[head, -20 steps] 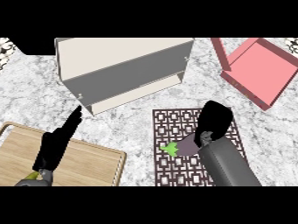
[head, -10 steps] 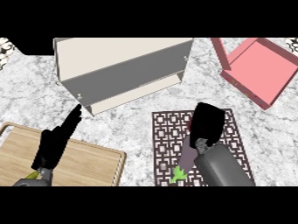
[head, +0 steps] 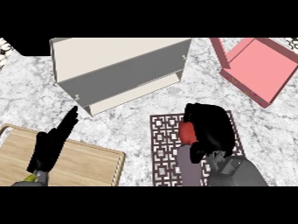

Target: Pick the bell pepper from the placemat and place it in the tiered shelf

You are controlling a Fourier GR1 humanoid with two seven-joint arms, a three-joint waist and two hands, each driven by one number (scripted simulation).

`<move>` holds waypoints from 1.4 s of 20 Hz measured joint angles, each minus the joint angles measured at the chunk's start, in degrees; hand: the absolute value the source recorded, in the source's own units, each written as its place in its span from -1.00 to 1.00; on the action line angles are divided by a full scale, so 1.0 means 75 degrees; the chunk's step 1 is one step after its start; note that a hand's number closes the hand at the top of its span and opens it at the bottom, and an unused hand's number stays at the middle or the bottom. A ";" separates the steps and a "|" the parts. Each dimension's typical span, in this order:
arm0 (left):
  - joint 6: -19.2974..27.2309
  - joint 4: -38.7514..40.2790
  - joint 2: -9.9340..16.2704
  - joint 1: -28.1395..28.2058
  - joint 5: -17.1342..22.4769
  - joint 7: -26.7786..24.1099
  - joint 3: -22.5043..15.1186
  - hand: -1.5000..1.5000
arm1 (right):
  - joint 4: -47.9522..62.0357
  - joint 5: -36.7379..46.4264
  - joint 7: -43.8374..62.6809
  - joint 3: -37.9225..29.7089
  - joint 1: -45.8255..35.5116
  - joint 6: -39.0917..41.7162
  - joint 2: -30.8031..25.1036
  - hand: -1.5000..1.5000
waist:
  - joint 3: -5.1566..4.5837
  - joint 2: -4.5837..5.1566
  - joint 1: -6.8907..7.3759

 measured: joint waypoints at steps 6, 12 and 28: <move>-0.0004 0.0151 -0.0103 -0.0048 -0.0088 -0.0085 -0.0034 0.00 | -0.2066 -0.0302 0.0262 -0.0600 -0.0418 0.0694 -0.0164 1.00 | 0.0004 0.0010 -0.0005; 0.0094 0.0053 -0.0257 -0.0165 -0.0198 0.0024 -0.0098 0.00 | -0.2393 -0.0783 0.0723 -0.1553 -0.1937 0.0638 0.0387 1.00 | 0.0005 0.0032 0.0084; -0.0170 0.0374 -0.0255 -0.0494 -0.0276 -0.0026 0.0093 0.00 | 0.2752 -0.0606 0.0066 -0.3386 -0.6286 -0.1059 0.0284 1.00 | 0.0000 0.0092 0.0229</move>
